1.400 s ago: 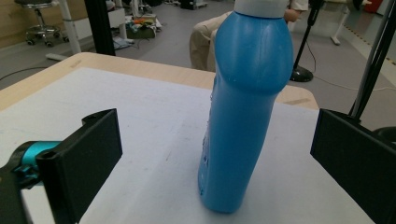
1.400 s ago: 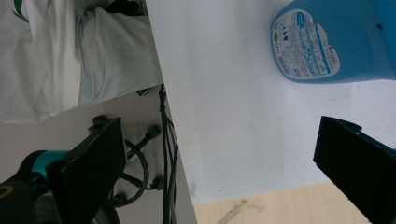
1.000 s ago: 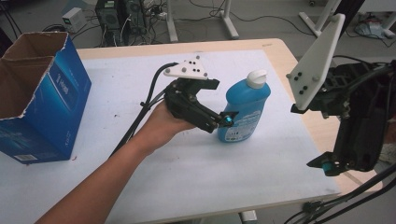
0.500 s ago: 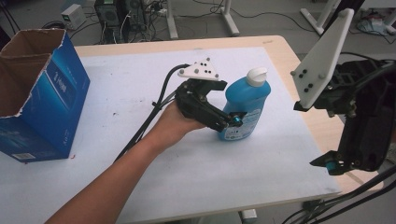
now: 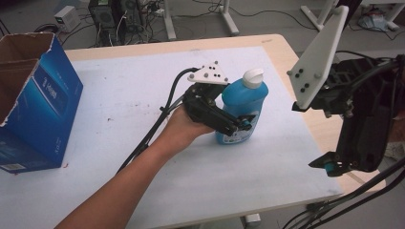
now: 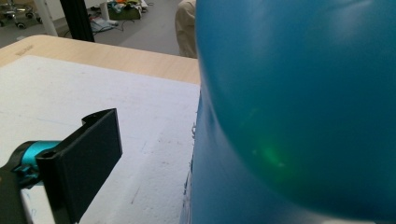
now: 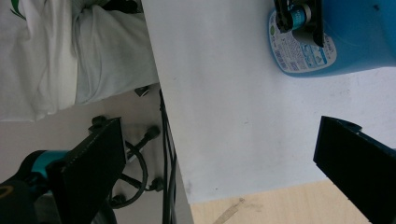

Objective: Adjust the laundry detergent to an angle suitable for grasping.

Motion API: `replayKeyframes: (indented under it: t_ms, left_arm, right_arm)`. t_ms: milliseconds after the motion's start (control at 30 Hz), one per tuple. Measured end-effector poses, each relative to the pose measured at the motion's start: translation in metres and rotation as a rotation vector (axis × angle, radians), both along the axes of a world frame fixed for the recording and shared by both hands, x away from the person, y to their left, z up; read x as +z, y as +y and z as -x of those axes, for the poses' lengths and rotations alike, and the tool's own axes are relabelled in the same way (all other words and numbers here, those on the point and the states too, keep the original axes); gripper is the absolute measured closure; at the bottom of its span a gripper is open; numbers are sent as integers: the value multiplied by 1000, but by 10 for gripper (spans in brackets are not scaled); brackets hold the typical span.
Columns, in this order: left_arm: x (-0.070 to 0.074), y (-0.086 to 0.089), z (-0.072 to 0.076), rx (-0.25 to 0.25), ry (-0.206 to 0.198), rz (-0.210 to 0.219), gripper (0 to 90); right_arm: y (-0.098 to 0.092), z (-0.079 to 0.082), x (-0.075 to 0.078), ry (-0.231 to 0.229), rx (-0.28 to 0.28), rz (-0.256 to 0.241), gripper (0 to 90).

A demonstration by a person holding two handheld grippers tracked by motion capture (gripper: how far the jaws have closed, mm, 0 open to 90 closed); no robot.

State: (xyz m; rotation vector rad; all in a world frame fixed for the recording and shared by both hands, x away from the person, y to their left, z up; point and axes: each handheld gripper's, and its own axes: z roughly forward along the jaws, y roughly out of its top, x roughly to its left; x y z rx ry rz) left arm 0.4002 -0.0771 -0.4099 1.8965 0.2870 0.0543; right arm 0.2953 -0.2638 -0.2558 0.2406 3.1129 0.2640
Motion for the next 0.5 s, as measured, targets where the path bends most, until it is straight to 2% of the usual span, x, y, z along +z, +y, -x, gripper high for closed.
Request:
replayKeyframes:
  t_ms: [233,300,500]
  left_arm:
    - [-3,-2,0,3,5,-12,20]
    - [-3,-2,0,-10,-3,-8,56]
    - [-5,-2,0,-3,1,-18,113]
  right_arm:
    - [-3,0,-2,1,-3,-6,20]
    - [-3,0,-1,-1,-4,-4,20]
    - [-4,-1,-1,-3,-6,-5,20]
